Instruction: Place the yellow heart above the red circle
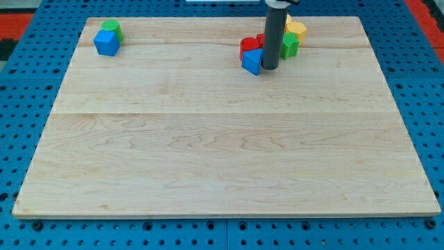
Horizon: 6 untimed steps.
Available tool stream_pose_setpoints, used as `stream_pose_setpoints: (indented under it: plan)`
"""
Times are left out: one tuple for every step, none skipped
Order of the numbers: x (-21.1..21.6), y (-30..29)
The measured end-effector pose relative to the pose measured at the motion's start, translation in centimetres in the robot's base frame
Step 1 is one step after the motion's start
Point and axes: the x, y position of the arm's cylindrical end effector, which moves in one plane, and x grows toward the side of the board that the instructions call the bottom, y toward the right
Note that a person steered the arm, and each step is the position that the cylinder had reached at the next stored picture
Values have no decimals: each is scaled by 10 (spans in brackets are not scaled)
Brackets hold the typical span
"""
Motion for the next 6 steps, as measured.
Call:
stream_pose_setpoints:
  plan:
    - [7,33]
    - [7,82]
    - [-3,120]
    - [-40,136]
    - [-83,136]
    - [-120,115]
